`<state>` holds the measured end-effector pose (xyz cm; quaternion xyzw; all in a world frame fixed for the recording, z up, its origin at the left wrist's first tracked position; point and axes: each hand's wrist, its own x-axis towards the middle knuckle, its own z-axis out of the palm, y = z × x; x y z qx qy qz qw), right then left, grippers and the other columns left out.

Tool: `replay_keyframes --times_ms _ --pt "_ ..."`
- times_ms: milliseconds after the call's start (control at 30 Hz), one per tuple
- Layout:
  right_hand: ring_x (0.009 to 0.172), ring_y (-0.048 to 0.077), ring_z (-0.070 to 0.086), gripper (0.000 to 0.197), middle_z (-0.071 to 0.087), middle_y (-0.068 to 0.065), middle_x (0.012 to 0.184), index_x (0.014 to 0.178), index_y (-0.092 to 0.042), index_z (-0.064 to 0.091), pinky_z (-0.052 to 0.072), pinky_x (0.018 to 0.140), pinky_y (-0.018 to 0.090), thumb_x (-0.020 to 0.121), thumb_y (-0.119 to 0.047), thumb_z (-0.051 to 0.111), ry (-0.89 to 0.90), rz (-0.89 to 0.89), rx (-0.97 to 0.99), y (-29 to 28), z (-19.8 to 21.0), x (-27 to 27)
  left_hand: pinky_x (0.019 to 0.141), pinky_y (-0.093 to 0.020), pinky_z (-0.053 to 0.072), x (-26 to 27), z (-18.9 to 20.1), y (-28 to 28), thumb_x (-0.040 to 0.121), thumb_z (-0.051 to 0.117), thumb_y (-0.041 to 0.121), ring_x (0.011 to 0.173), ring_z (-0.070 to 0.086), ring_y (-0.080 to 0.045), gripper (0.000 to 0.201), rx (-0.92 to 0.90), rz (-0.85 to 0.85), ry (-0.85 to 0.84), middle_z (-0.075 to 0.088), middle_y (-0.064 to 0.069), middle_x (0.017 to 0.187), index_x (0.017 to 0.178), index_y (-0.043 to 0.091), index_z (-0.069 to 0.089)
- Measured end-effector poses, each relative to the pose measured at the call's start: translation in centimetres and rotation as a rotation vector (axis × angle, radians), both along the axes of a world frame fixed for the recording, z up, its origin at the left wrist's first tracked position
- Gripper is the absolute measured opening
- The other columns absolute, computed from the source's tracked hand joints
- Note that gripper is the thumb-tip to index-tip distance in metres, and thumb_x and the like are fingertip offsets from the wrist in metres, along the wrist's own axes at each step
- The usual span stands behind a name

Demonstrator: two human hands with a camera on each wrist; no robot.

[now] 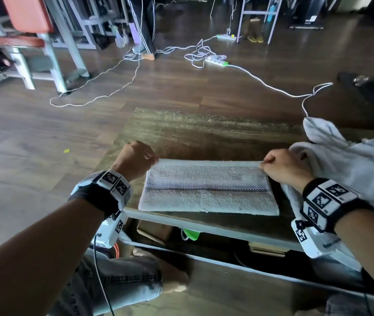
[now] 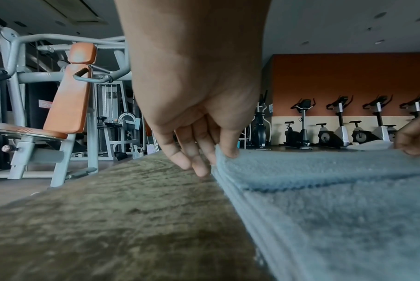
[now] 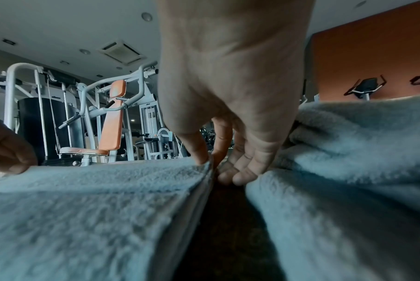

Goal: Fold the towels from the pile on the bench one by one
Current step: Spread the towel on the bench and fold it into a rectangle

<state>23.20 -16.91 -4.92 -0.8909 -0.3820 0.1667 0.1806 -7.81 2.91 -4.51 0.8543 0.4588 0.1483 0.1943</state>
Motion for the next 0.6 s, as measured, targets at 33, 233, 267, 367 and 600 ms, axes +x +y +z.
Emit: replay_keyframes --times_ms 33,233,267,367,600 --pt "0.090 0.022 0.057 0.010 0.067 0.000 0.084 0.084 -0.019 0.069 0.038 0.069 0.030 0.090 -0.024 0.063 -0.024 0.004 -0.007 0.2 -0.1 0.0 0.071 -0.021 0.046 0.1 -0.3 0.1 0.084 0.074 0.022 0.081 0.064 -0.014 0.010 -0.009 0.000 0.012 0.071 -0.001 0.087 0.088 0.013 0.076" --pt "0.090 0.022 0.063 0.011 0.068 -0.003 0.084 0.085 -0.018 0.066 0.040 0.071 0.028 0.089 -0.028 0.066 -0.069 0.031 0.033 0.6 -1.0 0.8 0.066 -0.019 0.038 0.4 -0.9 0.0 0.087 0.071 0.024 0.080 0.056 -0.012 0.011 0.009 0.013 0.044 0.060 0.004 0.084 0.092 0.014 0.074" --pt "0.092 0.022 0.063 0.012 0.068 -0.003 0.088 0.090 -0.019 0.065 0.040 0.073 0.028 0.090 -0.030 0.067 -0.087 0.043 0.043 0.5 -1.0 0.8 0.063 -0.019 0.037 0.4 -0.9 0.0 0.087 0.071 0.024 0.080 0.058 -0.013 0.011 0.010 0.006 0.047 0.061 0.004 0.084 0.093 0.014 0.074" --pt "0.102 0.023 0.064 0.020 0.070 0.000 0.100 0.110 -0.023 0.066 0.044 0.081 0.028 0.092 -0.032 0.066 -0.121 0.097 0.064 0.4 -1.2 0.7 0.058 -0.016 0.036 0.2 -0.8 0.1 0.087 0.071 0.023 0.081 0.060 -0.015 0.017 0.010 -0.014 0.056 0.065 0.001 0.087 0.100 0.013 0.073" --pt "0.077 0.020 0.064 0.011 0.070 0.001 0.078 0.080 -0.016 0.067 0.045 0.066 0.028 0.090 -0.021 0.068 -0.155 0.145 0.107 -0.2 -0.3 0.1 0.072 -0.022 0.044 -0.1 0.2 0.0 0.089 0.069 0.023 0.082 0.061 -0.012 0.018 0.016 -0.099 0.145 0.072 -0.005 0.101 0.099 0.009 0.072"
